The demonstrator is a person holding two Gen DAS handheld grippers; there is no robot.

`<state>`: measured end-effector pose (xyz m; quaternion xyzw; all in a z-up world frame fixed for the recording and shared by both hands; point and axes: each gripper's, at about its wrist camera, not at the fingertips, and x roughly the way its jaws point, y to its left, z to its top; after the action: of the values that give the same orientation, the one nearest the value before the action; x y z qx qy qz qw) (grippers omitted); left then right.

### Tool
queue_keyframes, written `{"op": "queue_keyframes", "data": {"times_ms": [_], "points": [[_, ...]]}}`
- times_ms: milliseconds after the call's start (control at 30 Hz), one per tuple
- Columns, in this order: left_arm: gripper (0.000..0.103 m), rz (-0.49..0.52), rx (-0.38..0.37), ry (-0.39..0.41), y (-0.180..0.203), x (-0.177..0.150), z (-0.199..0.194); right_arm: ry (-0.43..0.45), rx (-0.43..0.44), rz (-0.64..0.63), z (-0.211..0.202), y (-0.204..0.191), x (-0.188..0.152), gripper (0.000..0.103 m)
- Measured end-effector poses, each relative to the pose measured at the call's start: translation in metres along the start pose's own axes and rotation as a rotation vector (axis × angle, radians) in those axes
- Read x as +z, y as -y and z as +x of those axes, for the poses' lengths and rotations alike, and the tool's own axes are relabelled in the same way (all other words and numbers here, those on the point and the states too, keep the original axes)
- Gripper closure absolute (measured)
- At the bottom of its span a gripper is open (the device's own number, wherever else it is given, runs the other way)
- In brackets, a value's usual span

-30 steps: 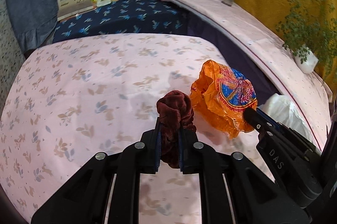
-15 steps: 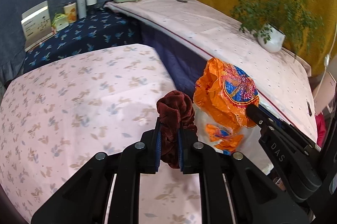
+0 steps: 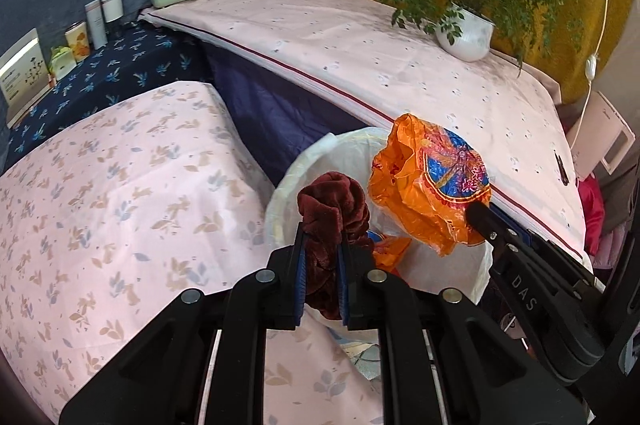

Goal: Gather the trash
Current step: 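Carry the scrunchie and orange bag over the bin and open both tools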

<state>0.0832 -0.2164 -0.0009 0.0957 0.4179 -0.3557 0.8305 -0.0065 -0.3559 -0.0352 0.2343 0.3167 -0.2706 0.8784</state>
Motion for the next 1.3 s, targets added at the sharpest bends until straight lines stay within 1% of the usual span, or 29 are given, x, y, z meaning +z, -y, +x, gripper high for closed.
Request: {"op": "queue_keyframes", "data": {"times_ms": [133, 233, 533, 667, 700, 767, 800, 833, 967, 1067, 1167, 1300], "points": [[0.09, 0.007, -0.017, -0.01, 0.01, 0.001, 0.006, -0.004, -0.012, 0.013, 0.001, 0.012, -0.001, 0.092], [0.09, 0.015, -0.016, -0.014, 0.015, 0.0, 0.01, -0.01, -0.017, 0.018, 0.002, 0.018, -0.002, 0.092], [0.088, 0.012, -0.011, -0.021, 0.017, 0.0, 0.015, -0.02, -0.018, 0.023, 0.005, 0.023, -0.002, 0.091], [0.086, 0.011, -0.001, -0.004, 0.017, 0.001, 0.013, -0.024, -0.018, 0.024, 0.006, 0.023, -0.003, 0.086], [0.083, 0.01, 0.003, 0.0, 0.017, 0.001, 0.013, -0.023, -0.017, 0.026, 0.006, 0.023, -0.003, 0.085], [0.073, 0.005, 0.011, 0.01, 0.016, 0.001, 0.012, -0.024, -0.016, 0.026, 0.005, 0.022, -0.003, 0.08], [0.063, 0.0, 0.019, 0.016, 0.015, 0.001, 0.01, -0.024, -0.017, 0.025, 0.005, 0.022, -0.003, 0.078], [0.058, -0.007, 0.024, 0.025, 0.014, 0.001, 0.009, -0.022, -0.016, 0.021, 0.004, 0.022, -0.003, 0.077], [0.057, -0.01, 0.033, 0.036, 0.013, 0.001, 0.007, -0.012, -0.025, -0.001, 0.001, 0.017, -0.003, 0.069], [0.057, -0.013, 0.038, 0.038, 0.012, 0.001, 0.006, -0.008, -0.025, -0.01, 0.0, 0.015, -0.002, 0.068], [0.057, -0.013, 0.045, 0.037, 0.011, -0.001, 0.006, -0.004, -0.028, -0.018, -0.002, 0.013, -0.002, 0.063], [0.055, -0.017, 0.054, 0.036, 0.009, -0.002, 0.006, -0.005, -0.03, -0.035, -0.003, 0.01, -0.003, 0.062]]}}
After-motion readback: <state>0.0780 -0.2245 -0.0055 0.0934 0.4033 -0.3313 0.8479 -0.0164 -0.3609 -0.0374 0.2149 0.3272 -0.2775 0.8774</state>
